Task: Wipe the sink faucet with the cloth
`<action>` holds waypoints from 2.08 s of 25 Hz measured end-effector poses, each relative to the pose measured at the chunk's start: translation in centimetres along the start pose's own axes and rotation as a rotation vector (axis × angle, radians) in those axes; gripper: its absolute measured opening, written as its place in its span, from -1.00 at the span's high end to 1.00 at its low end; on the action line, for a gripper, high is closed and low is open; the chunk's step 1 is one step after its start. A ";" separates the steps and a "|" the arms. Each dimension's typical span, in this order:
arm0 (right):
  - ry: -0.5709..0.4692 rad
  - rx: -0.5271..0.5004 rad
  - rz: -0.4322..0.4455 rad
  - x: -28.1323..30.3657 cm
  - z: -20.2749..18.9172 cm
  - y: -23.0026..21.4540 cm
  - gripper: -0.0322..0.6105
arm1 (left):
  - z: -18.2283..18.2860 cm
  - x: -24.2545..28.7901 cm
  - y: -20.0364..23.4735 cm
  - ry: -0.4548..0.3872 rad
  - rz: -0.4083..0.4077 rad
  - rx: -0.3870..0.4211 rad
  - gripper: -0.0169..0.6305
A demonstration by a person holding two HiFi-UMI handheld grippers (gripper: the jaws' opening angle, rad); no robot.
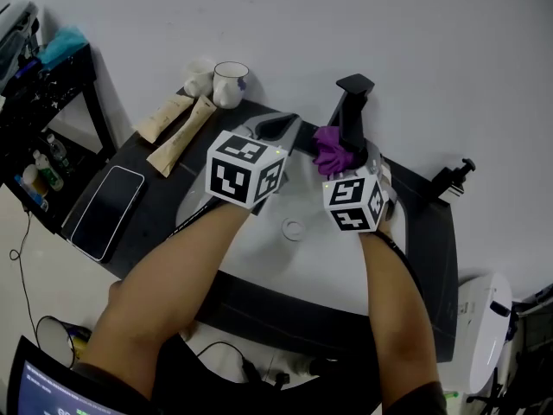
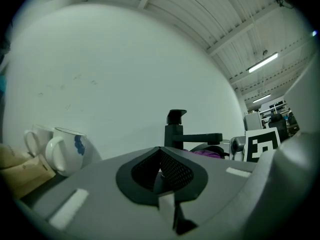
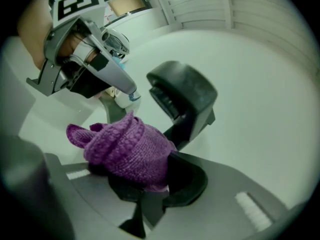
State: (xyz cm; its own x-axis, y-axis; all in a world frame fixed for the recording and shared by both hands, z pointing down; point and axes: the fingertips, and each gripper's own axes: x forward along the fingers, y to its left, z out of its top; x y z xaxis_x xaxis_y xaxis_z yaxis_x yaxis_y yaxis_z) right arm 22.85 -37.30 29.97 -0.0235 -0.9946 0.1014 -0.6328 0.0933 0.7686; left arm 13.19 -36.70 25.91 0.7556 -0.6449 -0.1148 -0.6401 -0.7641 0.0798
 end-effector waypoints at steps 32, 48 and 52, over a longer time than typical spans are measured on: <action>0.030 0.095 -0.041 2.1 1.7 -12.7 0.74 | 1.1 -0.3 2.4 -0.065 0.052 -0.092 0.90; 0.198 -0.098 0.149 2.5 -6.2 -3.4 0.74 | 1.4 -0.1 2.3 -0.066 0.049 -0.054 0.90; 0.170 0.056 0.124 0.6 -6.0 -3.4 0.74 | 1.5 -0.1 2.1 -0.066 0.047 -0.047 0.90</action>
State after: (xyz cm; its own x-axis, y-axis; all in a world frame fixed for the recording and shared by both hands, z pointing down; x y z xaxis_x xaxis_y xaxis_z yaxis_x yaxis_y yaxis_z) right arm 29.62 -37.90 31.15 0.0247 -0.9531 0.3017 -0.6755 0.2065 0.7078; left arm 11.55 -38.23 24.62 0.7130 -0.6792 -0.1745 -0.6663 -0.7337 0.1331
